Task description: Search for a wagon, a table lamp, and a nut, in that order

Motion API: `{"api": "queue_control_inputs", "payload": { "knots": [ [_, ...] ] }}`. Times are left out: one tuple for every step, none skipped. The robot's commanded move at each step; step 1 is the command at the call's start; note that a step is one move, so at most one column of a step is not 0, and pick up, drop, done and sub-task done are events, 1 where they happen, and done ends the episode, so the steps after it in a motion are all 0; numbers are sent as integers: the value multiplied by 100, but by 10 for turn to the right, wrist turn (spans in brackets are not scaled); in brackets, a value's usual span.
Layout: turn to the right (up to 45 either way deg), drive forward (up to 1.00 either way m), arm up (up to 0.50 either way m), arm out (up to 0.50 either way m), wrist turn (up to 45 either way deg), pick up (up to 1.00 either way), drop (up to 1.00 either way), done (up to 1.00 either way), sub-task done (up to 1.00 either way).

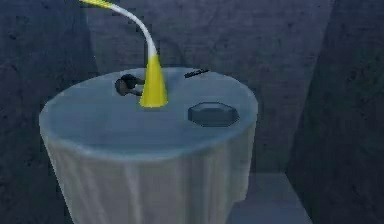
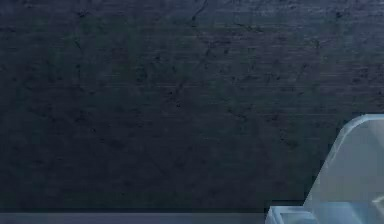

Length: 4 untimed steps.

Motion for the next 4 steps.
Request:
{"api": "queue_control_inputs", "payload": {
  "knots": [
    [-450, 0, 0, 0, 0, 0, 0, 0, 0],
    [-450, 0, 0, 0, 0, 0, 0, 0, 0],
    [-450, 0, 0, 0, 0, 0, 0, 0, 0],
    [-240, 0, 0, 0, 0, 0, 0, 0, 0]
  ]
}}
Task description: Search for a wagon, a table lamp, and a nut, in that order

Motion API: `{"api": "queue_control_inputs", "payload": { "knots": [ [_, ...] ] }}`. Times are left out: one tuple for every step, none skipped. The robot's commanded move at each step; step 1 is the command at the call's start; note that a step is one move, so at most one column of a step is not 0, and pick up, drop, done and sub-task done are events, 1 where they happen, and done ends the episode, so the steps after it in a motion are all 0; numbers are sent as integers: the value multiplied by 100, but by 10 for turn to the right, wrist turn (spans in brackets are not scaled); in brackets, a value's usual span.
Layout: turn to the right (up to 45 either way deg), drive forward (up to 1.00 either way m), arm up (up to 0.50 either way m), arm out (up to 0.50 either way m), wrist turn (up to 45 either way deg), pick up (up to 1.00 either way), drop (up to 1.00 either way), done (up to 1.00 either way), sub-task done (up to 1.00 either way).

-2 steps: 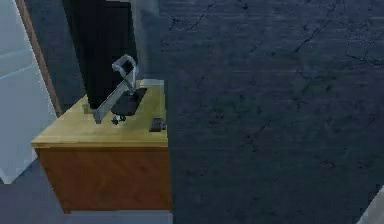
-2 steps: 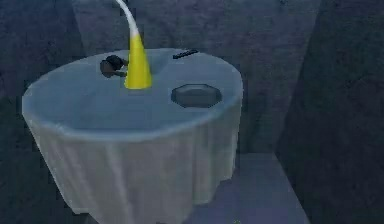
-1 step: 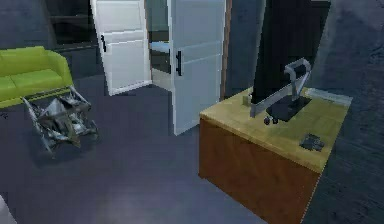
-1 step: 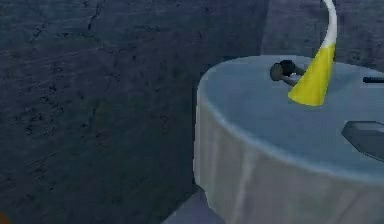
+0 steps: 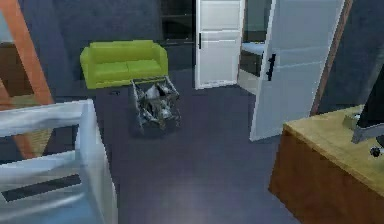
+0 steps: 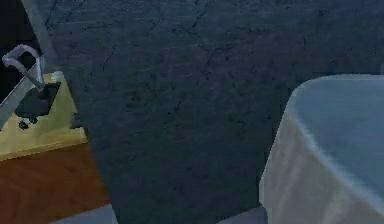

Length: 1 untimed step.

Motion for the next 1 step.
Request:
{"api": "queue_control_inputs", "payload": {
  "knots": [
    [0, 45, 0, 0, 0, 0, 0, 0, 0]
  ]
}}
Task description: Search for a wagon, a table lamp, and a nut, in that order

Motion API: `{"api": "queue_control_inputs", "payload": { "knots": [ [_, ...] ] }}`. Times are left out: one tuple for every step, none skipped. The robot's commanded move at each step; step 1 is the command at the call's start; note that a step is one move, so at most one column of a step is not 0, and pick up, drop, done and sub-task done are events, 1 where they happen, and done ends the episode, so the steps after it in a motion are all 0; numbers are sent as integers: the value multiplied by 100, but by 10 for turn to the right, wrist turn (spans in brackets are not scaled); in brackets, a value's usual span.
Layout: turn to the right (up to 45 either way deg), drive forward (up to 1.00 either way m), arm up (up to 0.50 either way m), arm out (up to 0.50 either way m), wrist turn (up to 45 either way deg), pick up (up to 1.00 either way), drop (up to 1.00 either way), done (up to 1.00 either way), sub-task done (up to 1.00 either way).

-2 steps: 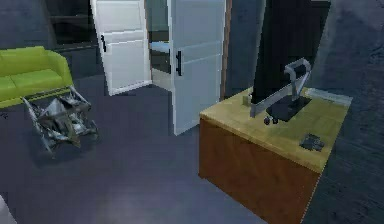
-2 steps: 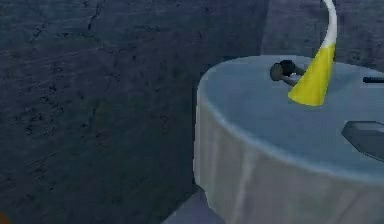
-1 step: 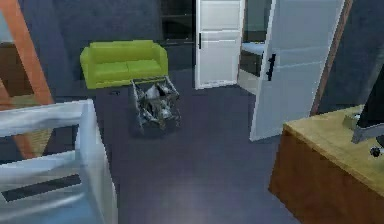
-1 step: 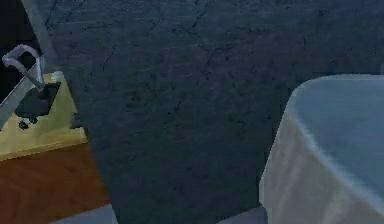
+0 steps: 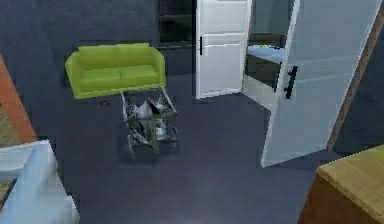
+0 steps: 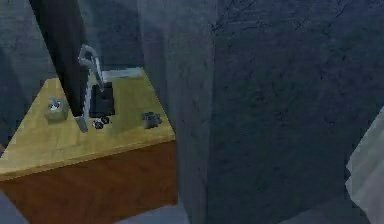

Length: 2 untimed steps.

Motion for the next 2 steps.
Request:
{"api": "queue_control_inputs", "payload": {
  "knots": [
    [-210, 0, 0, 0, 0, 0, 0, 0, 0],
    [0, 75, 0, 0, 0, 0, 0, 0, 0]
  ]
}}
